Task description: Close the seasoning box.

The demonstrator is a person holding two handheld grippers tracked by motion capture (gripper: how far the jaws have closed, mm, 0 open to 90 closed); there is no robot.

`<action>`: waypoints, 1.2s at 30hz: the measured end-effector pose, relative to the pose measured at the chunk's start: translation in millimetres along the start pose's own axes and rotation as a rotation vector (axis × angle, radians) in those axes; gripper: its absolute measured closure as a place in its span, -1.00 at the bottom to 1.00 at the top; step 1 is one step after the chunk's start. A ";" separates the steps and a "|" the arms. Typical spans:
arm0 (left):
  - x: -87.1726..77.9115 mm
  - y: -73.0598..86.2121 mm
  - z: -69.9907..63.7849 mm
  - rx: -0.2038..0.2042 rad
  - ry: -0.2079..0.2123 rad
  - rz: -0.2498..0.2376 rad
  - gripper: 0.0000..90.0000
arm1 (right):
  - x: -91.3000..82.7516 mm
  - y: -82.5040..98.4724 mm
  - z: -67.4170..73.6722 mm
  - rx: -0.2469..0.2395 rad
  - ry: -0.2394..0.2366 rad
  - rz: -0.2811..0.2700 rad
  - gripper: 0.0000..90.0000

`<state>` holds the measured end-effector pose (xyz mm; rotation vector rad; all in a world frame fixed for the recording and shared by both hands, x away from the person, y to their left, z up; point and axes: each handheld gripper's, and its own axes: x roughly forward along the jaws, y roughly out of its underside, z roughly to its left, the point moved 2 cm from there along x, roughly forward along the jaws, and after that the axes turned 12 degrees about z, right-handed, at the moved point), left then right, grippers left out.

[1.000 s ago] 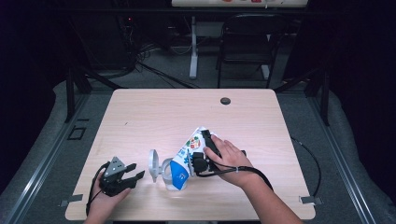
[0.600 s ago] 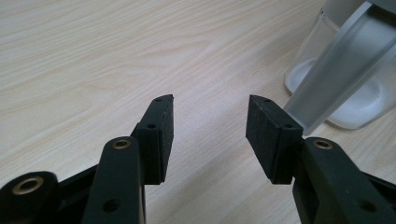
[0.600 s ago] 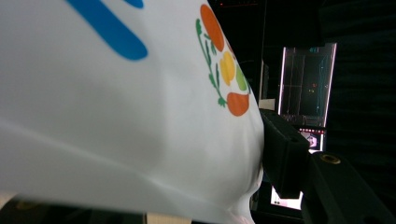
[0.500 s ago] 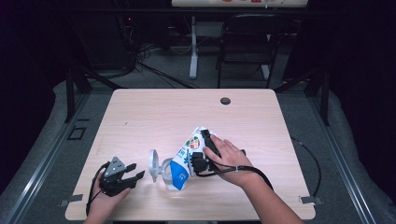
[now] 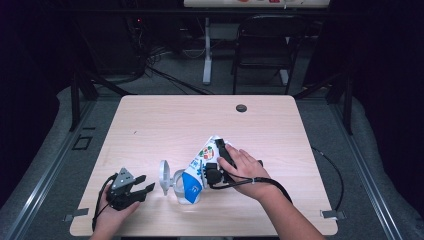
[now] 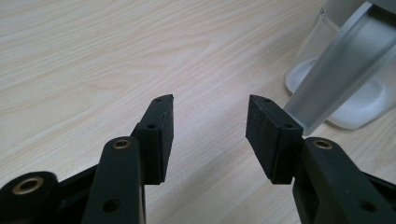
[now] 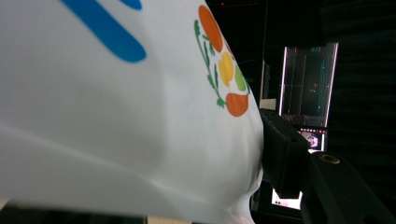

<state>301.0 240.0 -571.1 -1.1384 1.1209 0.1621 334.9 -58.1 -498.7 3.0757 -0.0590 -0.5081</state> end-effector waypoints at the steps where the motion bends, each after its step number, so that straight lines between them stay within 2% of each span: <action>1: 0.0 0.0 0.0 0.000 0.000 0.000 0.16 | 0.0 -0.1 0.0 0.000 0.000 0.001 0.11; 4: 0.0 0.0 -0.1 0.000 0.001 0.000 0.16 | 0.8 -0.3 0.4 0.010 -0.003 -0.002 0.11; 7: -0.2 0.0 0.1 0.001 0.000 0.000 0.16 | 0.2 -0.7 -0.8 -0.001 0.001 0.012 0.11; 9: -0.3 0.0 0.1 0.001 0.000 0.000 0.16 | 1.6 -0.8 0.3 0.012 -0.003 -0.002 0.11; 20: -0.2 0.0 0.1 0.001 0.000 0.000 0.16 | 1.8 -1.4 -0.4 0.005 0.002 -0.007 0.12; 25: -0.2 0.0 0.1 0.000 0.000 0.000 0.16 | 0.6 -2.2 -1.8 -0.013 0.007 0.002 0.12; 36: -0.3 -0.1 0.1 0.000 0.000 0.000 0.16 | 0.3 -3.1 -1.8 -0.007 0.007 -0.006 0.13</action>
